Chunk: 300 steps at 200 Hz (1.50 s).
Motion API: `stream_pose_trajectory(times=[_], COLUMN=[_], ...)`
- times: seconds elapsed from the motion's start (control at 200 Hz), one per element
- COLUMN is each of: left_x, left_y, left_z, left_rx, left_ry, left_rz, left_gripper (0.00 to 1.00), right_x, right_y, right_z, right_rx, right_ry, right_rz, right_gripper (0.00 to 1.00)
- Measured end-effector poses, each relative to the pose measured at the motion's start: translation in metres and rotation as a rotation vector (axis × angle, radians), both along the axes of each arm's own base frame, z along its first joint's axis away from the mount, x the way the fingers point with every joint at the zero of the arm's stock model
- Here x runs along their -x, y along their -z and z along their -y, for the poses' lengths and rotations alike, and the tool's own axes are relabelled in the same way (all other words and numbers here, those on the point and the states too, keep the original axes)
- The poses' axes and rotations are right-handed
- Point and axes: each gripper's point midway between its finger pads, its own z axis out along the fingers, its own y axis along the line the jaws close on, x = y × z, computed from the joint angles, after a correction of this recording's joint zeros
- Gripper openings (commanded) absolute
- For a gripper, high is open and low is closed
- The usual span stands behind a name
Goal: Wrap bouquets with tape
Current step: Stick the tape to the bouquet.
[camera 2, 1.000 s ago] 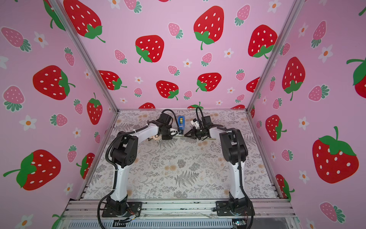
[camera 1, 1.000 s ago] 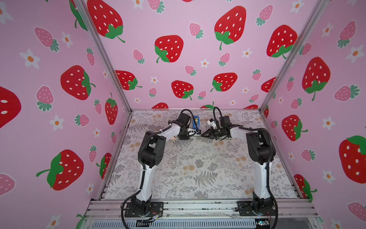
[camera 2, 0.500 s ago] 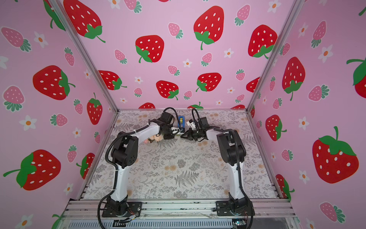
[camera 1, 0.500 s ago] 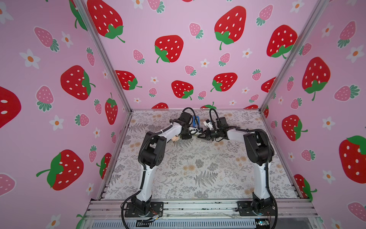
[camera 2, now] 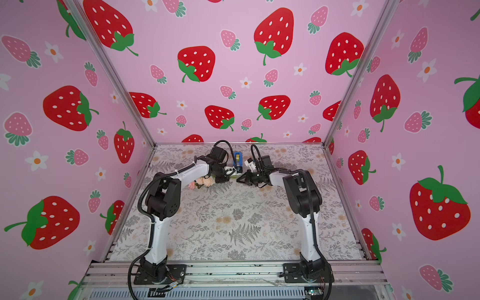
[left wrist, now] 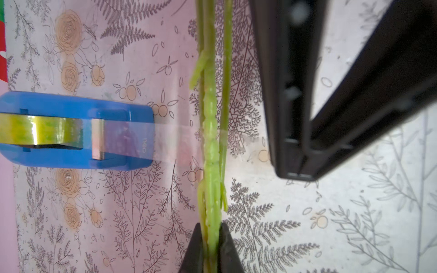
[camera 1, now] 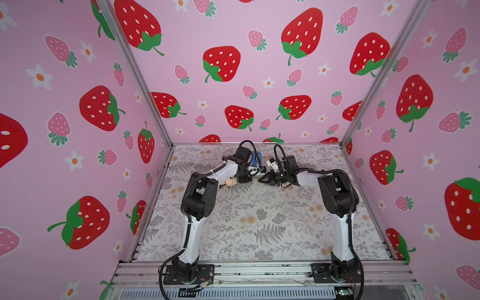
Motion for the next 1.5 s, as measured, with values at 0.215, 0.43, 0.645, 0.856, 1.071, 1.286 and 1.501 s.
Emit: stream_pose_trajectory(times=[0.215, 0.43, 0.645, 0.856, 1.071, 1.286, 1.501], left_x=[0.004, 0.004, 0.004, 0.004, 0.006, 0.008, 0.01], left_y=[-0.002, -0.009, -0.01, -0.011, -0.012, -0.012, -0.011], left_z=[0.003, 0.003, 0.002, 0.002, 0.002, 0.002, 0.001], left_rx=[0.021, 0.034, 0.034, 0.034, 0.033, 0.031, 0.025], left_ry=[0.002, 0.0, -0.001, 0.0, 0.003, 0.009, 0.014], left_rz=[-0.018, -0.012, -0.012, -0.012, -0.016, -0.025, -0.03], left_gripper=[0.0, 0.0, 0.0, 0.0, 0.0, 0.0, 0.0], right_x=[-0.011, -0.021, -0.026, -0.024, 0.009, 0.037, 0.057], right_y=[0.008, 0.017, 0.029, 0.03, 0.007, -0.052, -0.069], right_z=[0.004, 0.01, 0.018, 0.029, 0.045, 0.048, 0.054], right_rx=[0.049, 0.107, 0.165, 0.199, 0.189, 0.159, 0.212], right_ry=[0.039, 0.08, 0.118, 0.142, 0.06, -0.145, -0.36], right_rz=[0.082, 0.14, 0.173, 0.269, 0.497, 0.888, 1.282], right_gripper=[0.17, 0.31, 0.38, 0.4, 0.4, 0.4, 0.39])
